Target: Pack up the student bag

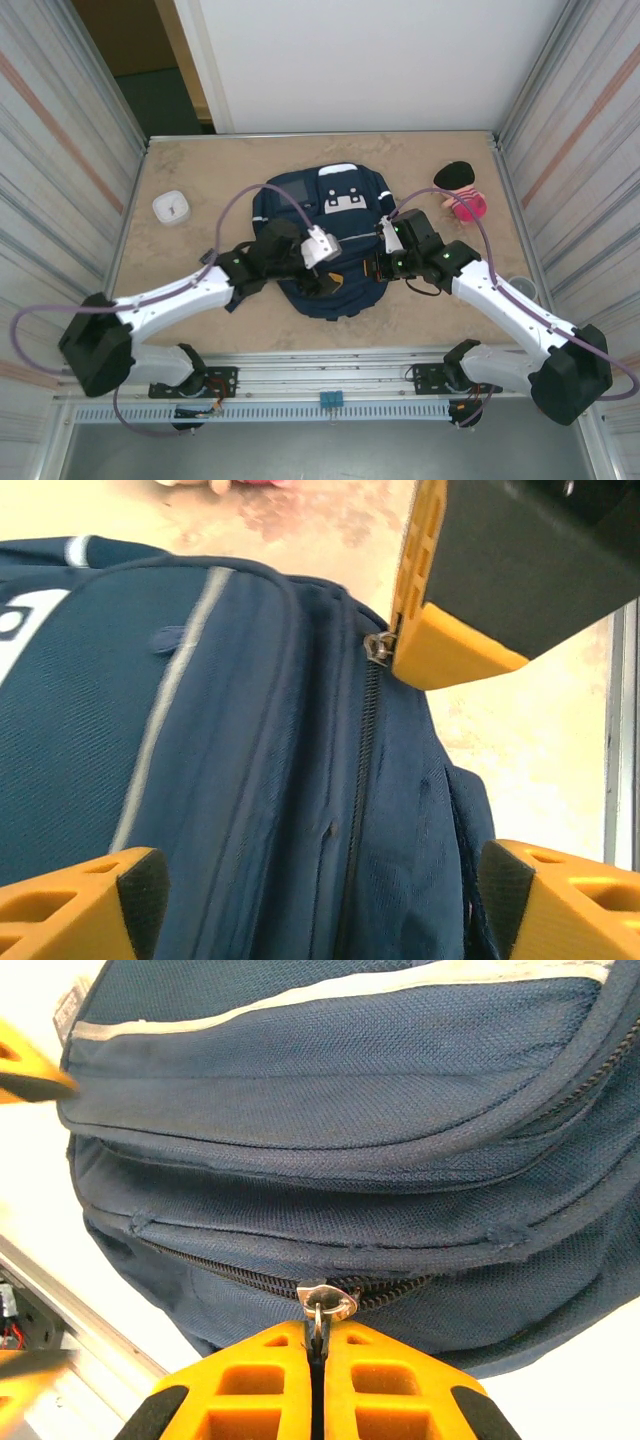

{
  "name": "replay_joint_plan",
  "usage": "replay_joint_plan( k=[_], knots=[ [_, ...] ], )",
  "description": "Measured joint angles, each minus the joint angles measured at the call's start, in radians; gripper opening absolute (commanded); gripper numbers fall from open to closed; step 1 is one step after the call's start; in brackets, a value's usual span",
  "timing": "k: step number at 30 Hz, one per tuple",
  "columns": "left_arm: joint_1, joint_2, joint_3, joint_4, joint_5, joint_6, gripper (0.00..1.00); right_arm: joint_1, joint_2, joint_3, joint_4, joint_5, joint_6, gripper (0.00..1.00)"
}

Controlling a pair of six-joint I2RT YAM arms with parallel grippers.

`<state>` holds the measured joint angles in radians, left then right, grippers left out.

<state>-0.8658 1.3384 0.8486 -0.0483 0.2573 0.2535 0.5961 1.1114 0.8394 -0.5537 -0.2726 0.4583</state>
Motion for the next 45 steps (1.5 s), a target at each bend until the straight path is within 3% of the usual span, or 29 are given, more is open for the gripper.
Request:
replay_joint_plan(
  k=[3,8,10,21,34,35,39,40,41,45],
  knots=[
    [-0.021,0.082,0.023,0.024,-0.005,0.053,0.62,0.000,-0.006,0.000,0.000,-0.007,0.000,0.00],
    [-0.019,0.124,0.023,0.071,-0.042,0.095,0.13,-0.016,-0.027,-0.001,0.000,-0.014,0.000,0.00],
    [-0.020,0.122,0.023,0.086,-0.042,0.116,0.01,-0.045,-0.039,-0.009,0.002,-0.021,0.000,0.00],
    [-0.017,-0.014,-0.068,0.098,-0.022,0.241,0.00,-0.341,0.047,-0.042,0.039,-0.148,-0.013,0.00],
    [0.007,-0.071,-0.112,0.090,0.002,0.311,0.00,-0.448,0.341,0.029,0.165,-0.399,-0.060,0.00],
    [0.007,-0.073,-0.112,0.090,-0.010,0.310,0.04,-0.452,0.350,0.032,0.174,-0.416,-0.068,0.00],
    [0.007,-0.102,-0.112,0.050,-0.035,0.293,0.54,-0.456,0.333,0.032,0.205,-0.393,-0.098,0.00],
    [0.007,-0.115,-0.112,0.038,-0.034,0.289,0.62,-0.459,0.324,0.032,0.213,-0.371,-0.103,0.00],
    [0.006,-0.129,-0.111,0.029,-0.034,0.277,0.69,-0.455,0.309,0.032,0.219,-0.343,-0.108,0.00],
    [-0.006,-0.134,-0.076,-0.003,-0.051,0.217,0.81,-0.381,0.218,0.024,0.208,-0.264,-0.111,0.00]
  ],
)
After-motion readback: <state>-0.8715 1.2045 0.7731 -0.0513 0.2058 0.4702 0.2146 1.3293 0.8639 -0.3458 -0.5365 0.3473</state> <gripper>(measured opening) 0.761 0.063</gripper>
